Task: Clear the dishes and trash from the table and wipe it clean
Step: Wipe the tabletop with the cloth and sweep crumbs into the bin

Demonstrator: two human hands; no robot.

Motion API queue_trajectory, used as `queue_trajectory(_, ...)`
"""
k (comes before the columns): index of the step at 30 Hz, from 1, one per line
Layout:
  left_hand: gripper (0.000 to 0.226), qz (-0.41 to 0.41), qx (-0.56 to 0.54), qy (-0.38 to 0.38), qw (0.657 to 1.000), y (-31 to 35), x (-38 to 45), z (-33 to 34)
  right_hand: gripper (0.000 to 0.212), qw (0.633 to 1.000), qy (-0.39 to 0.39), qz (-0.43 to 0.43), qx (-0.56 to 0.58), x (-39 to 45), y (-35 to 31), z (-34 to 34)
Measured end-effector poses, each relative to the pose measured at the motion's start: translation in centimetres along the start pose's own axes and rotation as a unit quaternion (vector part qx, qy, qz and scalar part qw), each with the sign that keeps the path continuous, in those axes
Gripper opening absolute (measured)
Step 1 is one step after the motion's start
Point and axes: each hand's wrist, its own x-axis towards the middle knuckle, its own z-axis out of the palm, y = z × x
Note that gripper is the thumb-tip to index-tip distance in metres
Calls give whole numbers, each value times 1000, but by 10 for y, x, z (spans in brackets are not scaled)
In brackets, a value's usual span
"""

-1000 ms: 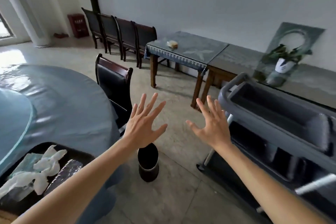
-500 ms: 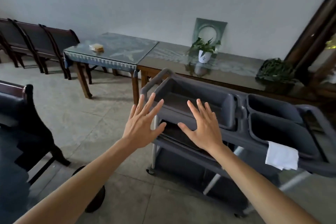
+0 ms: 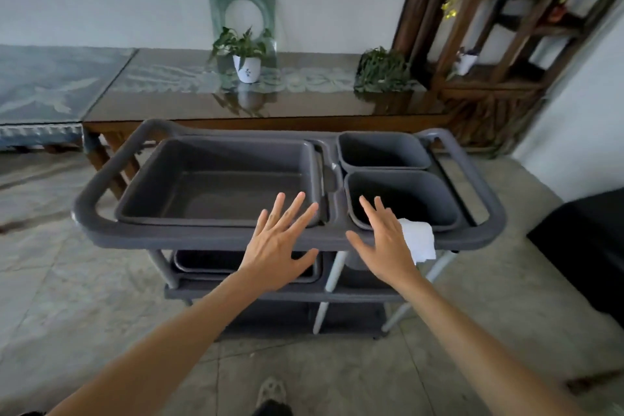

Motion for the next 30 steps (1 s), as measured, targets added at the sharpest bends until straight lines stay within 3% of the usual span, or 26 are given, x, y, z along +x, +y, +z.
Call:
queue_trajectory(8, 87, 83, -34, -111, 990, 24, 94, 66, 72, 985, 31, 168, 20, 14, 106, -23)
queue_trajectory(14, 93, 140, -16, -140, 980, 44, 129, 97, 71, 956, 87, 269, 75, 13, 136, -28)
queue_trajectory(21, 106, 206, 25, -190, 960, 72, 155, 141, 64, 931, 97, 284, 207, 10, 158, -25)
queue_trajectory(26, 108, 210, 52, -141, 966, 80, 168, 162, 69, 908, 71, 278, 305, 9, 170, -25)
queue_trajectory(30, 78, 215, -18, -50, 975, 94, 177, 162, 68, 904, 43, 264, 333, 12, 179, -34)
